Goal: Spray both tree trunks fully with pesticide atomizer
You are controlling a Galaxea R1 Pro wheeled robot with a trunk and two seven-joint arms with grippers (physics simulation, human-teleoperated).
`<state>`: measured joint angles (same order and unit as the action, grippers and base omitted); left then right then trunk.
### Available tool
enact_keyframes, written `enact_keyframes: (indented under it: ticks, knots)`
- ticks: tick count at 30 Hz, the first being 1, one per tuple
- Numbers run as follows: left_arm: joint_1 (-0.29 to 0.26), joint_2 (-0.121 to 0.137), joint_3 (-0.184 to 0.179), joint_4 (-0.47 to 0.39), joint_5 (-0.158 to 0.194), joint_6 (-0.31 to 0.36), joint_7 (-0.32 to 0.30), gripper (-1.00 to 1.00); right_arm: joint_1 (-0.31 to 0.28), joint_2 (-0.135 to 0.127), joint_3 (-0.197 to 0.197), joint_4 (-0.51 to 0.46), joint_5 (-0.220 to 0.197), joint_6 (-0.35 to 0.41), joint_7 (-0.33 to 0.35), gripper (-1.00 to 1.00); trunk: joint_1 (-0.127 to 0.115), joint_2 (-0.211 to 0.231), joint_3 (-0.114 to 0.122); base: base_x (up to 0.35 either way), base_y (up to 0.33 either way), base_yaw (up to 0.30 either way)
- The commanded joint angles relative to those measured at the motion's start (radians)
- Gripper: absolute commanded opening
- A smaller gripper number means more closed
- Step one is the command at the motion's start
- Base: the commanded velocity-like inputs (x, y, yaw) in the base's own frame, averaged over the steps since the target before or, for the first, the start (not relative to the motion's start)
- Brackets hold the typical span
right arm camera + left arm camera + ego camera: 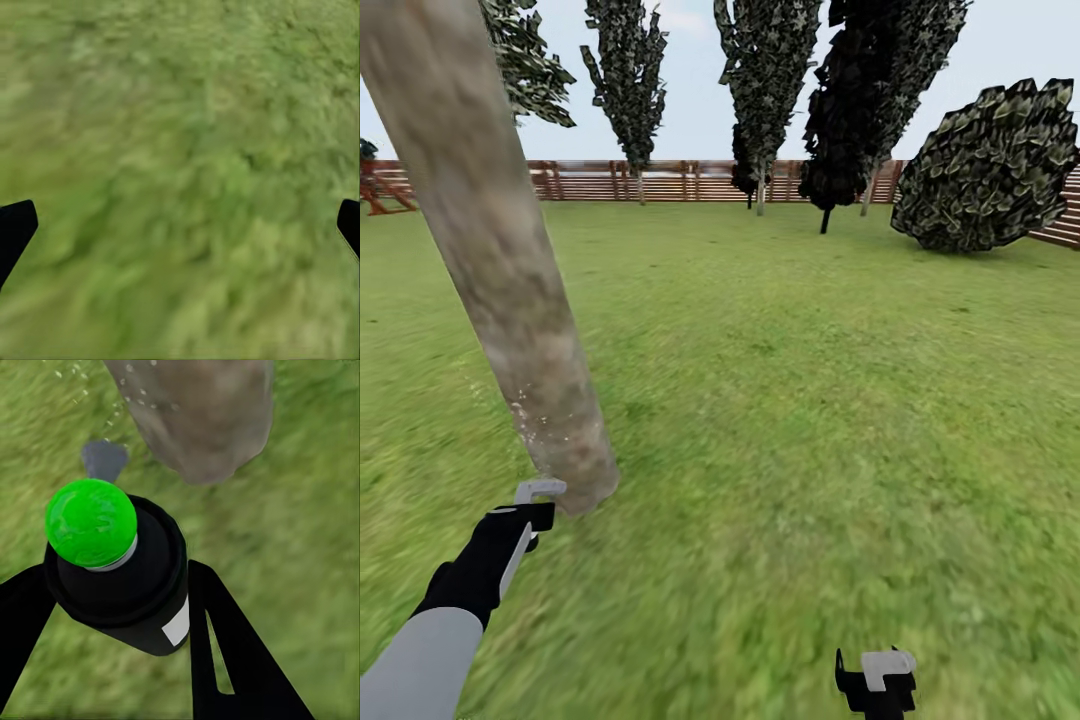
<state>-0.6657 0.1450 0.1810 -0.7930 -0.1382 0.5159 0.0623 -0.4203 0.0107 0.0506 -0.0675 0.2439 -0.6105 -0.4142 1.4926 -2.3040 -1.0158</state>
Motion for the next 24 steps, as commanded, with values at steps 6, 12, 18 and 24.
enact_keyframes:
  ticks: [6,12,18,24]
  knots:
    - [0.000,0.002,0.002,0.000,-0.001,0.001,0.002,-1.00,0.000,0.000,0.000,0.000,0.000,0.000,0.000,1.00,0.000,0.000,0.000,0.200,-0.228,0.055]
    - [0.000,0.002,0.002,0.000,0.000,-0.001,0.002,-1.00,0.000,0.000,0.000,0.000,0.000,0.000,0.000,1.00,0.000,0.000,0.000,0.199,-0.226,0.009]
    - [0.000,-0.002,0.000,-0.002,0.002,0.000,0.001,-1.00,0.000,0.001,0.000,0.000,0.000,0.000,0.000,1.00,0.000,0.000,0.000,0.107,-0.193,0.220]
    - [0.039,-0.002,-0.004,0.044,-0.002,-0.006,0.004,-1.00,0.000,0.001,0.000,0.000,0.000,0.000,0.000,1.00,0.000,0.000,0.000,0.003,-0.014,0.277]
